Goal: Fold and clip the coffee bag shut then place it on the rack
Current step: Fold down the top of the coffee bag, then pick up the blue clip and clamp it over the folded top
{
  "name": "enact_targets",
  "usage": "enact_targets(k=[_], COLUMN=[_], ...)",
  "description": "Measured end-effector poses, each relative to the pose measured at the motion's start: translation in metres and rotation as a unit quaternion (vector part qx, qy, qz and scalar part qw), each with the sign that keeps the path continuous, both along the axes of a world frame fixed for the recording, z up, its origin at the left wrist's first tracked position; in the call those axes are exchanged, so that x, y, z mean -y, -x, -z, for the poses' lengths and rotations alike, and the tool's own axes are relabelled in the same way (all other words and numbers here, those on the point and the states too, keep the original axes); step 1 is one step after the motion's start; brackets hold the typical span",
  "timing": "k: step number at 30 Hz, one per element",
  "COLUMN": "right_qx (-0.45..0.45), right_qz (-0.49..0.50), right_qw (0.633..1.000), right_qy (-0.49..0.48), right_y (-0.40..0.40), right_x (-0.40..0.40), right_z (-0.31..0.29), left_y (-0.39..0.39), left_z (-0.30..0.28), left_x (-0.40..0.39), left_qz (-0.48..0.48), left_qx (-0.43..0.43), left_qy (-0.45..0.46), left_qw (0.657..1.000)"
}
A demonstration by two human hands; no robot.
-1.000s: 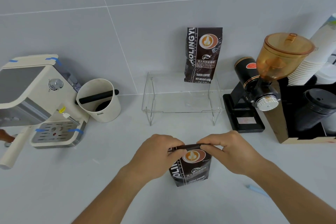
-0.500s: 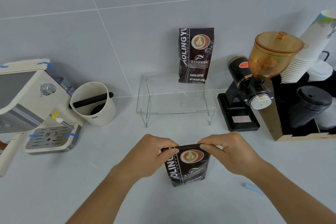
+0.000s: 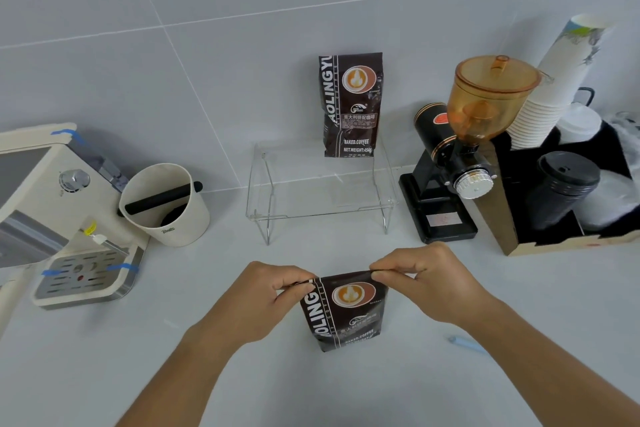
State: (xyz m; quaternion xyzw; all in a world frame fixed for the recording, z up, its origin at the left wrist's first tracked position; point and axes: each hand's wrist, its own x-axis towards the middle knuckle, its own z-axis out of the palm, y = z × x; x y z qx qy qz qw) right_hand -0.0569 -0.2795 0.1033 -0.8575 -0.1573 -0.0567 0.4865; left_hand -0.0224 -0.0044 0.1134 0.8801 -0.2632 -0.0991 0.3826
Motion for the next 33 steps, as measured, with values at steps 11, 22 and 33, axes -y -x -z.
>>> enact_targets(k=[11, 22, 33], right_qx=[-0.082, -0.266, -0.336], right_qz=[0.188, 0.268, 0.234], right_qw=[0.977, 0.873, 0.827], right_qy=[0.066, 0.310, 0.385], right_y=[0.044, 0.077, 0.069], right_x=[0.074, 0.135, 0.129], right_z=[0.043, 0.115, 0.121], left_y=[0.005, 0.002, 0.005], left_z=[0.009, 0.015, 0.016], left_x=[-0.004, -0.006, -0.006], left_qz=[-0.015, -0.031, -0.022], left_qx=[0.006, 0.023, 0.029], left_qy=[-0.001, 0.012, 0.026], left_qw=[1.000, 0.999, 0.999])
